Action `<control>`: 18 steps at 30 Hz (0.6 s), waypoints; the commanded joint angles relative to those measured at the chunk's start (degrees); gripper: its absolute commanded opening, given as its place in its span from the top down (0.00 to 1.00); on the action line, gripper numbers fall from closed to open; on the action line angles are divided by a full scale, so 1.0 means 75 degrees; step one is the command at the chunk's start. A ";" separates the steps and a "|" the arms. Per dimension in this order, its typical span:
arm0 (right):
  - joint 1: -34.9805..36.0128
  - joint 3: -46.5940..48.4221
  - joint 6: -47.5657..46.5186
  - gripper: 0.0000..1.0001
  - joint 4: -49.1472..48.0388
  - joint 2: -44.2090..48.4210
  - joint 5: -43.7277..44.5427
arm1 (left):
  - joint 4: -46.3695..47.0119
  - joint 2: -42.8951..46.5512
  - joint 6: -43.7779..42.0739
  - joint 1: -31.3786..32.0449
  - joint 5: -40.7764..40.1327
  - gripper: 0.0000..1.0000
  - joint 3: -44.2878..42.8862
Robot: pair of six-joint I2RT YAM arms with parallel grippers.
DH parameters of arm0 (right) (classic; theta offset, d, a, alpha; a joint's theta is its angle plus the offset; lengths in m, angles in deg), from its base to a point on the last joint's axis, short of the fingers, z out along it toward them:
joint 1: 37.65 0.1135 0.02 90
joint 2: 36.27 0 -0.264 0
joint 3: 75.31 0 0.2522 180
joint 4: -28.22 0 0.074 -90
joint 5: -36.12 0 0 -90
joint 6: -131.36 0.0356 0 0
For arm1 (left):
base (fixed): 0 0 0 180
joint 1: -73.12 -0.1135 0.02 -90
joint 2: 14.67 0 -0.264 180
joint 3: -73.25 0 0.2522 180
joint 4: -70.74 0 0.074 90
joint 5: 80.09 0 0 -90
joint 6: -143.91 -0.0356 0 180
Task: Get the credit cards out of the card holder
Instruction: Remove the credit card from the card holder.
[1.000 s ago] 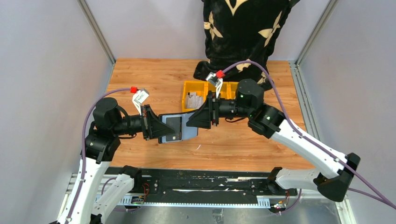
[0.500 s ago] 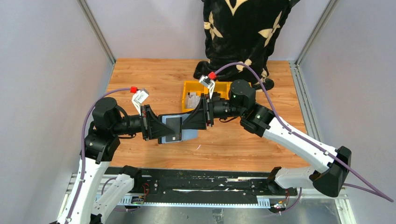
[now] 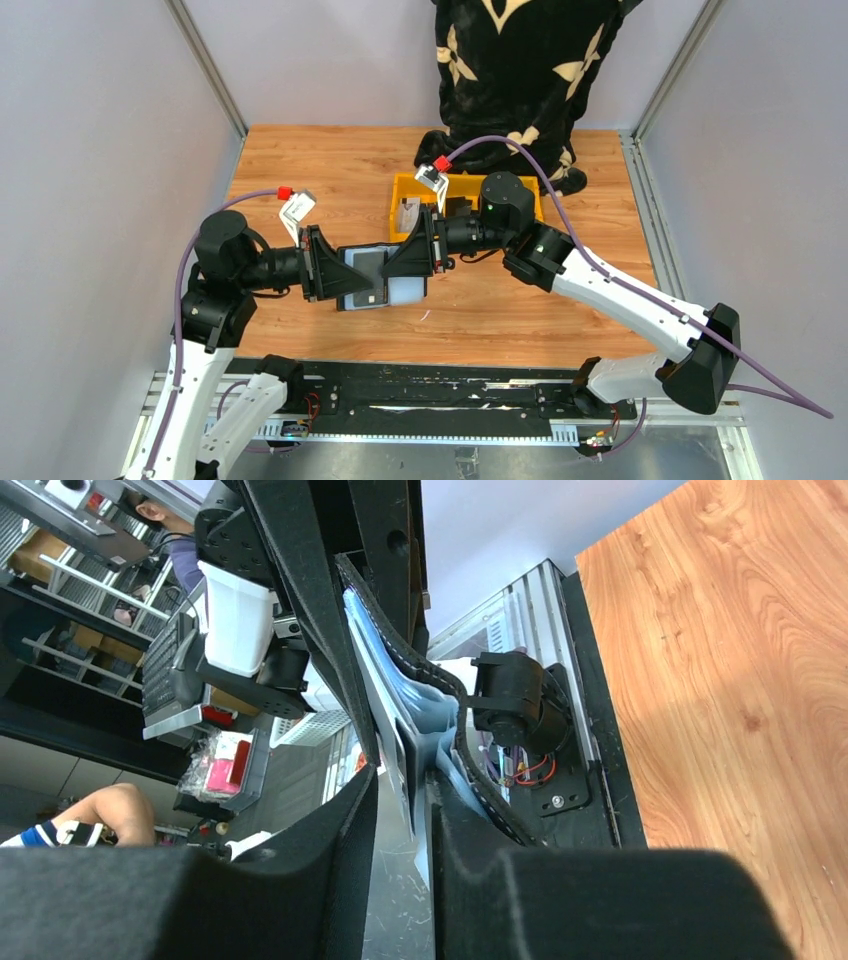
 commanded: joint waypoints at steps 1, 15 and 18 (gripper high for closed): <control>0.0346 -0.0144 0.0365 0.75 -0.0746 -0.0249 0.0142 | 0.1222 0.0145 0.0601 0.0076 0.1089 0.83 0.0089; 0.0300 -0.0821 0.0883 1.00 -0.1628 0.0151 0.0230 | 0.1375 0.0229 0.0807 0.0082 0.1961 0.66 0.0000; 0.0220 -0.1035 0.1040 1.00 -0.1899 0.0310 0.0096 | 0.1377 0.0198 0.0774 0.0082 0.2076 0.69 -0.0060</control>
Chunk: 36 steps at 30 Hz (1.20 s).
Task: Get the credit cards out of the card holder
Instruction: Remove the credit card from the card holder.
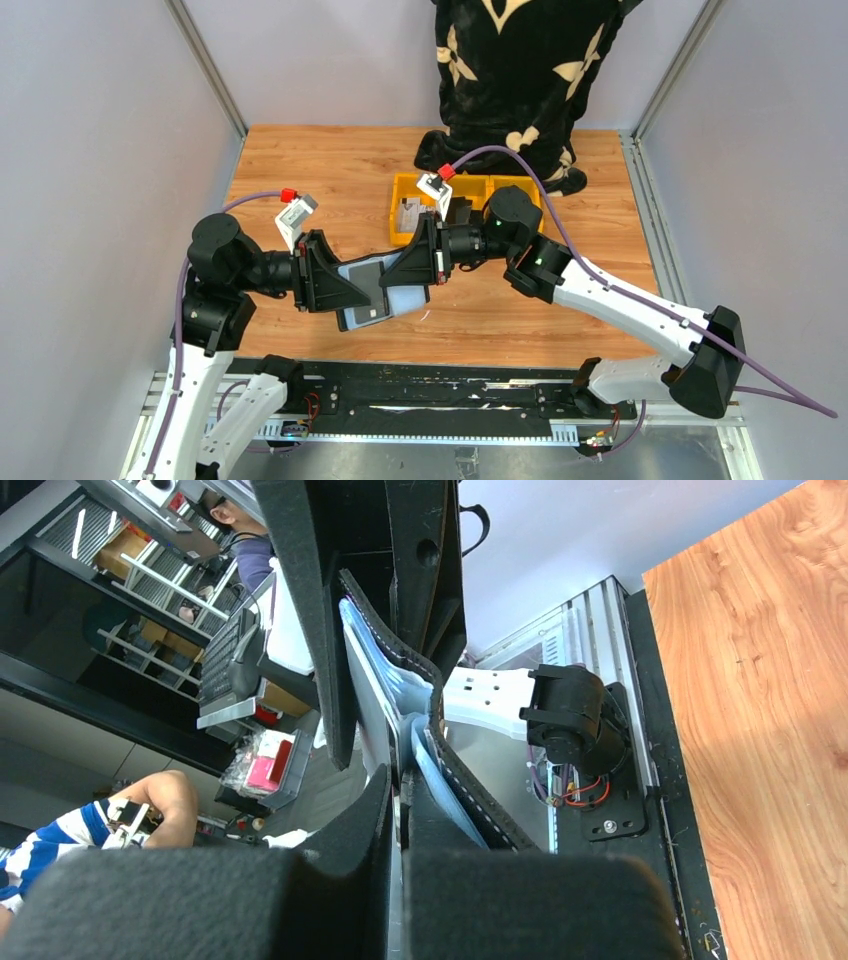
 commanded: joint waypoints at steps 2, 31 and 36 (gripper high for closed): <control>-0.0050 -0.0489 0.0183 1.00 -0.0502 0.0239 0.0206 | 0.0445 0.0031 0.0037 0.0123 0.0822 0.70 -0.0194; -0.0133 -0.1025 0.0304 0.70 -0.0955 0.0999 0.0109 | 0.0077 -0.0125 -0.0222 0.0123 0.0276 0.99 -0.0615; -0.0081 -0.0952 0.0359 0.74 -0.1191 0.0849 0.0026 | 0.0234 -0.0126 -0.0060 0.0123 0.0226 1.00 -0.0626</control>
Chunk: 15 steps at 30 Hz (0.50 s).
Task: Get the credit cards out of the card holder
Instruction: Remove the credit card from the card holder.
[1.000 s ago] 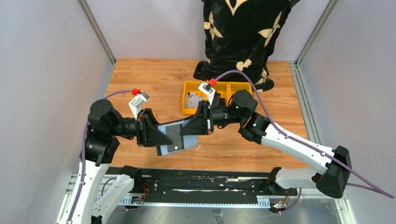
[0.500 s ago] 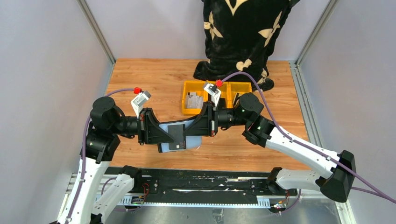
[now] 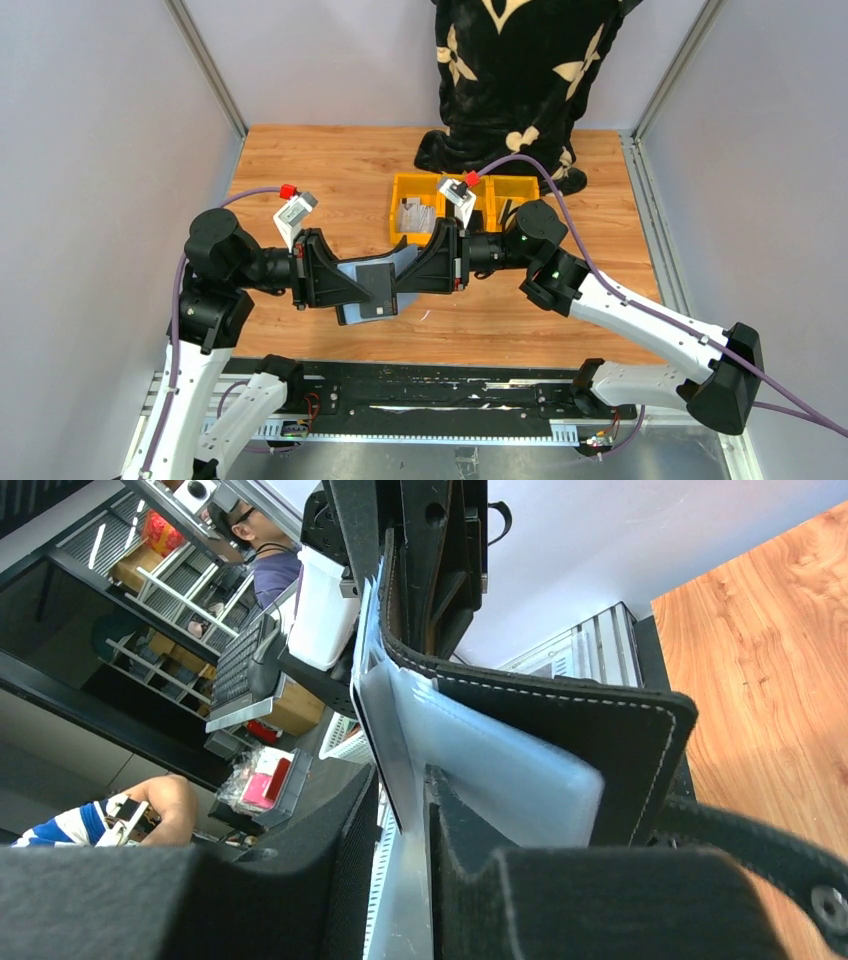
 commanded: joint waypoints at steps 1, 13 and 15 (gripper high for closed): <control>-0.0002 0.0006 0.0056 0.78 -0.0389 -0.0094 -0.0071 | 0.0464 0.0089 0.0232 0.0029 0.0096 0.99 -0.0260; 0.0127 0.0320 -0.0236 0.75 -0.0041 -0.0249 -0.0025 | 0.0151 -0.0024 0.0044 0.0029 -0.0405 0.98 -0.0247; 0.0121 0.0283 -0.0254 0.86 -0.0112 -0.0244 0.0007 | 0.0133 -0.0007 0.0030 0.0029 -0.0359 0.97 -0.0262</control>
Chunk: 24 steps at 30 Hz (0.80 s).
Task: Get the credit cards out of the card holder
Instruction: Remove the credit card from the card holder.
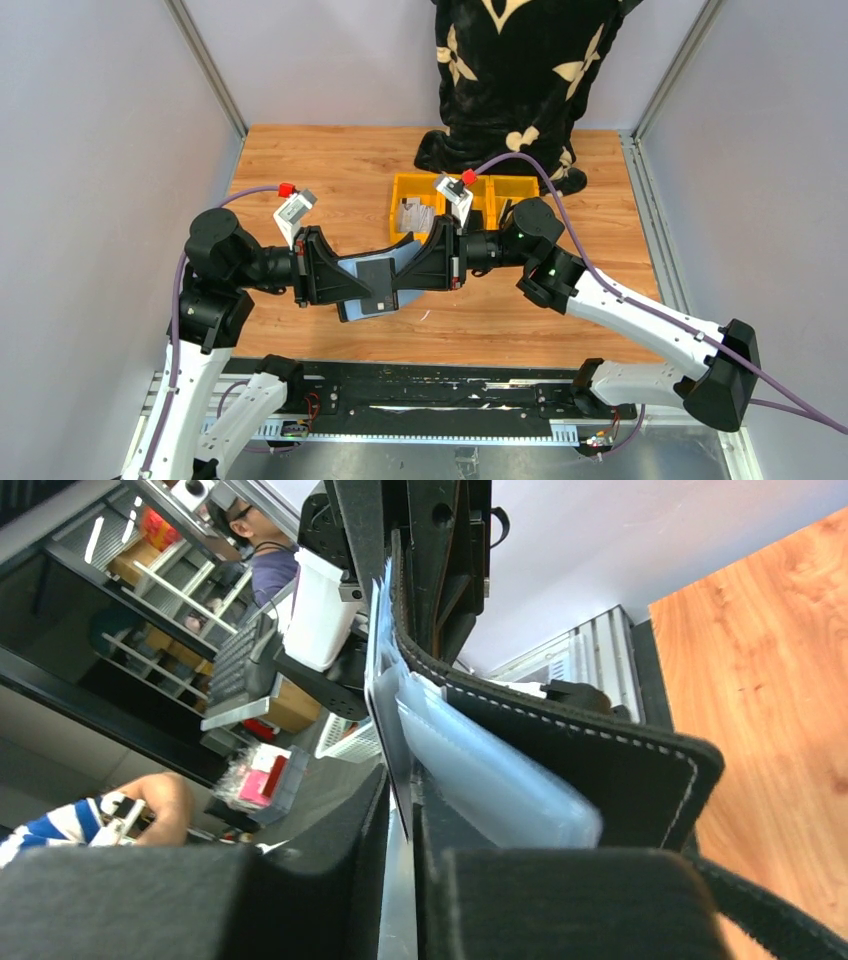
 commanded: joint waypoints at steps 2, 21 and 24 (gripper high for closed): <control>0.0088 0.0116 -0.0262 0.99 0.0027 0.0008 0.0132 | -0.0006 0.0015 -0.0072 0.0029 0.0033 0.94 -0.0263; -0.0374 -0.0434 0.0072 1.00 -0.0088 0.0523 0.0402 | 0.0431 0.0206 0.0364 0.0029 0.0588 0.84 -0.0220; -0.0394 -0.0541 0.0073 1.00 -0.0133 0.0620 0.0453 | 0.0447 0.0201 0.0370 0.0029 0.0596 0.84 -0.0249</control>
